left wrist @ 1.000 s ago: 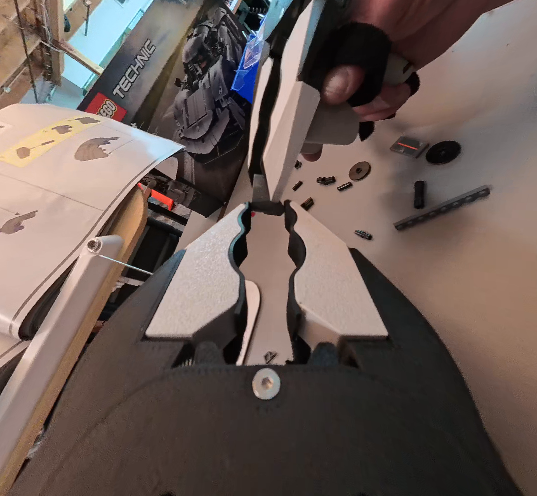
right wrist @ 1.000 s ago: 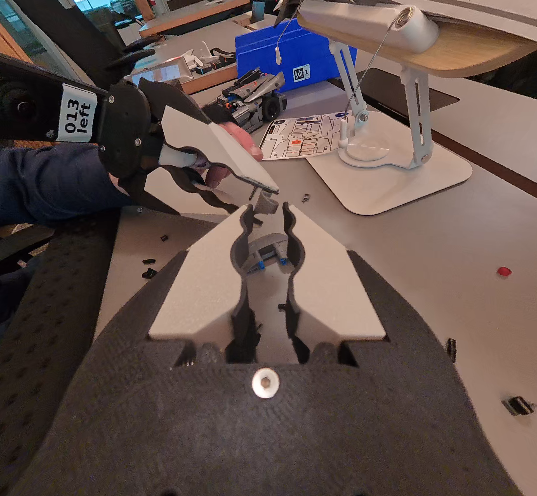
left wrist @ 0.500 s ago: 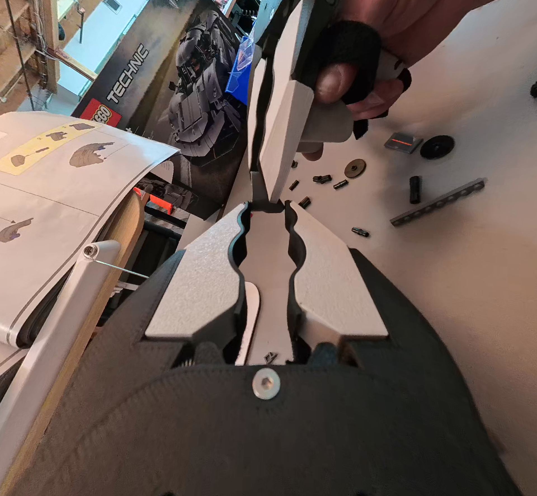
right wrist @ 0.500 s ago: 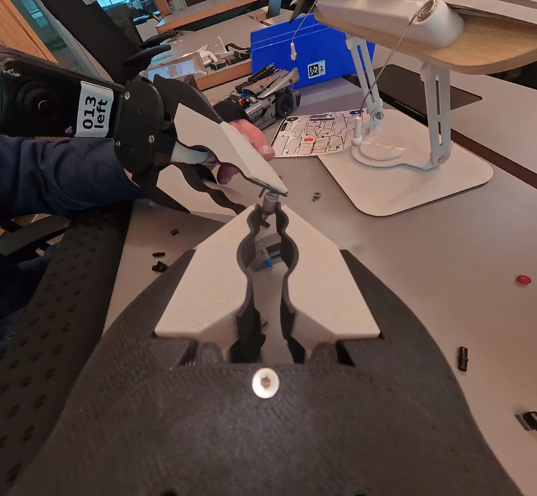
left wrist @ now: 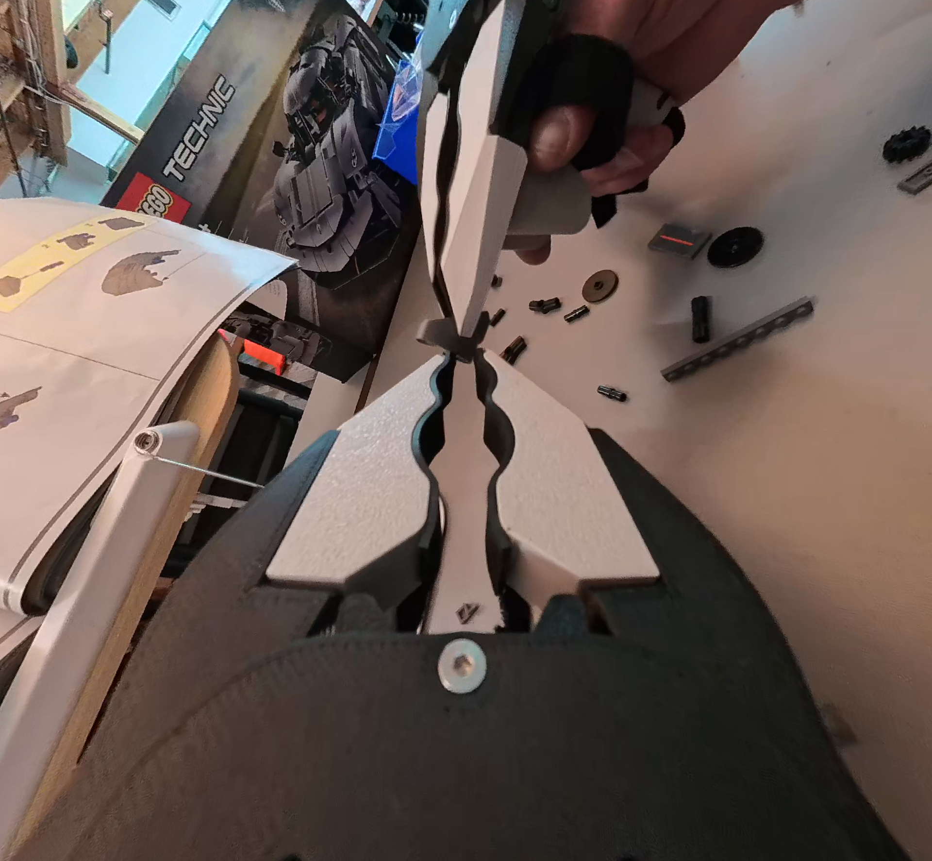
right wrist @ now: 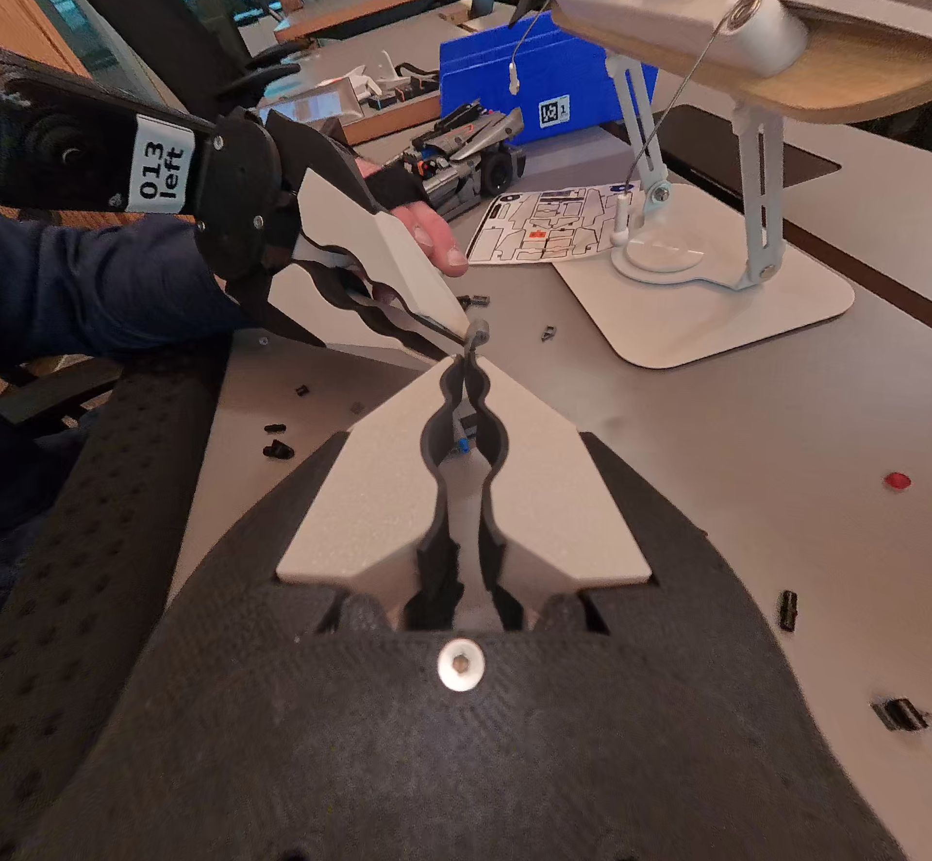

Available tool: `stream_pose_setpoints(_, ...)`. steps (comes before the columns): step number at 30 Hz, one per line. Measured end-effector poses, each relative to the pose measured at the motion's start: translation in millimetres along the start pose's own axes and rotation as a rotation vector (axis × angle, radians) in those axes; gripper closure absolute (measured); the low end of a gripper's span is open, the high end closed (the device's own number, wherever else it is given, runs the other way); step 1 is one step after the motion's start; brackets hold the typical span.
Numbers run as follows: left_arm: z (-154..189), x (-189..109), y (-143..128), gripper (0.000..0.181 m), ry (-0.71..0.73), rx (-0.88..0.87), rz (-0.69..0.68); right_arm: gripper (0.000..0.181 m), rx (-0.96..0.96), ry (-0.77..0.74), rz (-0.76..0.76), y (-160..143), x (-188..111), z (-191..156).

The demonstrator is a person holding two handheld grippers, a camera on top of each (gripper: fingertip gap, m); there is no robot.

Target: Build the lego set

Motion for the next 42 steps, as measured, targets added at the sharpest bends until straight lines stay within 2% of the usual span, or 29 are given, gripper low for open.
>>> stream_pose_setpoints(4,1.6,-2.0,-2.0,0.166,-0.030,0.016,-0.008,0.181,0.013,0.007,-0.019,-1.8,-0.2,0.5)
stream_pose_setpoints(7,0.3,-4.8,-7.8,0.146,-0.086,-0.028,-0.017,0.181,0.031,0.025,-0.057,-7.1,1.4,0.7)
stream_pose_setpoints(9,2.7,-5.0,-8.2,0.141,-0.119,-0.041,0.005,0.181,0.038,0.048,-0.070,-8.8,3.2,-1.6)
stream_pose_setpoints(15,8.5,2.4,-3.4,0.144,-0.070,0.040,-0.018,0.181,0.084,0.103,-0.076,-10.2,5.7,-6.2)
stream_pose_setpoints(17,8.1,2.8,-2.9,0.156,-0.033,0.081,-0.037,0.181,0.103,0.126,-0.076,-10.2,5.6,-7.4)
stream_pose_setpoints(22,7.7,0.2,-1.2,0.158,-0.023,0.109,-0.038,0.181,0.117,0.140,-0.065,-9.0,4.8,-8.0)
stream_pose_setpoints(27,6.0,0.6,-6.7,0.158,-0.063,0.045,-0.046,0.173,-0.024,0.043,-0.082,-9.0,4.3,-7.5)
stream_pose_setpoints(33,4.2,0.6,-10.0,0.158,-0.082,-0.002,-0.043,0.175,-0.134,0.002,-0.103,-10.6,5.6,-10.7)
stream_pose_setpoints(42,2.1,2.6,-20.5,0.158,-0.171,-0.150,-0.042,0.169,-0.609,-0.218,-0.142,-14.1,10.4,-20.2)
Point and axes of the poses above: each gripper's, where its closed fingertips meet, x out along the fingers, y out of its top, z = x × y across the jaws, the point moved 6 cm from there along -x, back along the fingers, and after that the axes turned 11 degrees about -y, right-handed, at the moved point
